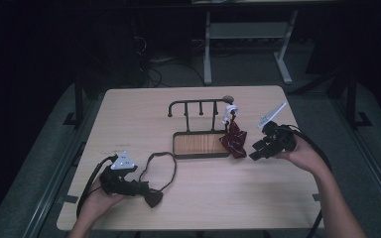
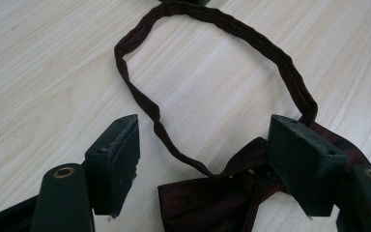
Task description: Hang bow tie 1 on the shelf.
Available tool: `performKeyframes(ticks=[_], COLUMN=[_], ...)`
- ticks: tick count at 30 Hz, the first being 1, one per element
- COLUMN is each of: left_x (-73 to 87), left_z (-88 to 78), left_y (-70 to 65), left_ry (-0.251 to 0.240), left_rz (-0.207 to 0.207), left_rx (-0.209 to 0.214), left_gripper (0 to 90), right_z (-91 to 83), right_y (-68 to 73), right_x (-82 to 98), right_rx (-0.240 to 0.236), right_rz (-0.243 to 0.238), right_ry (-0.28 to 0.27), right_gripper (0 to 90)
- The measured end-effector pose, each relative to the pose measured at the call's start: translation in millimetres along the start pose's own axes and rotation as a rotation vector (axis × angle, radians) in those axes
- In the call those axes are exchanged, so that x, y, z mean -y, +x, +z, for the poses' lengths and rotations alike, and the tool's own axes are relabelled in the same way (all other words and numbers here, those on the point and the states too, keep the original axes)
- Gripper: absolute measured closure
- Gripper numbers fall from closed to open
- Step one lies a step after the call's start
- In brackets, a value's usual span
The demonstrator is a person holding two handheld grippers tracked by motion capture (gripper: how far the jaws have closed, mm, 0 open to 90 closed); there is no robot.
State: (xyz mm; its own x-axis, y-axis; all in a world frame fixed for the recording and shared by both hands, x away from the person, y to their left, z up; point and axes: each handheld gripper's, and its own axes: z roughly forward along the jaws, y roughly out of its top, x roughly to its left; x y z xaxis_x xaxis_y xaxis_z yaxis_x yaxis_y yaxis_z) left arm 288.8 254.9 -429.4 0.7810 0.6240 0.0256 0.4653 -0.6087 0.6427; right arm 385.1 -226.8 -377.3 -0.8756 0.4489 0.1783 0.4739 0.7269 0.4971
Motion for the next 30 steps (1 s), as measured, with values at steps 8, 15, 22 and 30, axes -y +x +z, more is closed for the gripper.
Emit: performKeyframes(ticks=[8,15,22,30], left_x=[-0.7,-1.4,-3.7,-12.4], left_z=[1.5,0.8,-0.2,3.1], left_y=[-0.5,0.8,1.8,4.5], left_ry=[0.002,-0.001,0.007,0.018], left_rz=[0.003,-0.004,-0.004,0.003], left_rx=[-0.001,-0.007,-0.008,-0.005], left_gripper=[27.8,27.4,27.6,28.0], right_z=[6.6,11.7,14.3,15.0], right_y=[3.7,9.4,17.1,21.3], right_x=[11.6,17.0,24.2,36.2], right_rx=[-0.007,-0.012,-0.009,-0.003], right_rz=[0.002,-0.004,-0.005,0.014], right_ry=[-0.007,-0.007,-0.013,-0.012], right_gripper=[46.9,46.3,45.4,45.2])
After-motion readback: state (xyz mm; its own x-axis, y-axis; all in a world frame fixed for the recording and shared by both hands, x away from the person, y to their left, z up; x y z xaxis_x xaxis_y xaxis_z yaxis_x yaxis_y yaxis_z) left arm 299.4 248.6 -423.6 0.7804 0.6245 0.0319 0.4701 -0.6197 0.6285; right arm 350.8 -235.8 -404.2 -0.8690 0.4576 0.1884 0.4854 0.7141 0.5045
